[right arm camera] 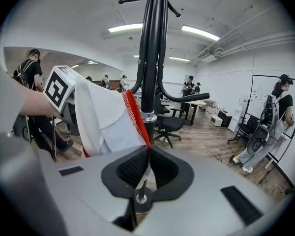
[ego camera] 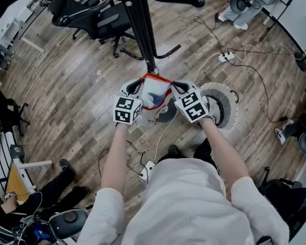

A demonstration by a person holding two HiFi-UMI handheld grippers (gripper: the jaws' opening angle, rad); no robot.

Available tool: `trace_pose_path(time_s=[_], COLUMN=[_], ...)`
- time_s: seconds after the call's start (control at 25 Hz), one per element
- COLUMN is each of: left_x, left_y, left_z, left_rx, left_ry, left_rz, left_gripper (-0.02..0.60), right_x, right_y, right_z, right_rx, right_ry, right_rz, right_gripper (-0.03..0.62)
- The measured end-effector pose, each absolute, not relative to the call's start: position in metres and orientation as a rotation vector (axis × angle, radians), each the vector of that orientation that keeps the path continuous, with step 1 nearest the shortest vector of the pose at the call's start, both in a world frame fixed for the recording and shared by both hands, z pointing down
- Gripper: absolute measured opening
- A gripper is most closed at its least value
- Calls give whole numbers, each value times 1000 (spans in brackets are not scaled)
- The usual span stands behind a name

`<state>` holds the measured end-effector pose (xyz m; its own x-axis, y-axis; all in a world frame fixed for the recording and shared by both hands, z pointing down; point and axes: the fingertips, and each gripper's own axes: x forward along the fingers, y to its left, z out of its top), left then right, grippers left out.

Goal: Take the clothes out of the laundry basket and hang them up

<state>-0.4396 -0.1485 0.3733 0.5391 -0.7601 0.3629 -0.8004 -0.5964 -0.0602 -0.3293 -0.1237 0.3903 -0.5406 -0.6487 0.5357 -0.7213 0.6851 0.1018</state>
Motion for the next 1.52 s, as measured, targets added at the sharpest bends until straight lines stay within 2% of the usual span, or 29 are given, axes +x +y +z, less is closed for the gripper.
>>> trace_pose_path(time_s=[0.36, 0.4, 0.48, 1.52], left_x=[-441, -442, -444, -461], left_y=[-140, -140, -139, -77], left_z=[372, 371, 371, 310], left_rx=[2655, 2653, 2647, 2659], left_ry=[-1348, -1352, -1360, -1520], left_rz=[513, 510, 518, 293], left_gripper=[36, 54, 132, 132], right_x=[-334, -334, -336, -306], right_y=[-119, -119, -118, -60], right_z=[388, 387, 383, 322], right_rx=[1029, 1027, 1023, 1085], right_ry=[-2369, -2371, -2378, -2524], right_rz=[176, 174, 167, 139], right_gripper=[49, 51, 69, 57])
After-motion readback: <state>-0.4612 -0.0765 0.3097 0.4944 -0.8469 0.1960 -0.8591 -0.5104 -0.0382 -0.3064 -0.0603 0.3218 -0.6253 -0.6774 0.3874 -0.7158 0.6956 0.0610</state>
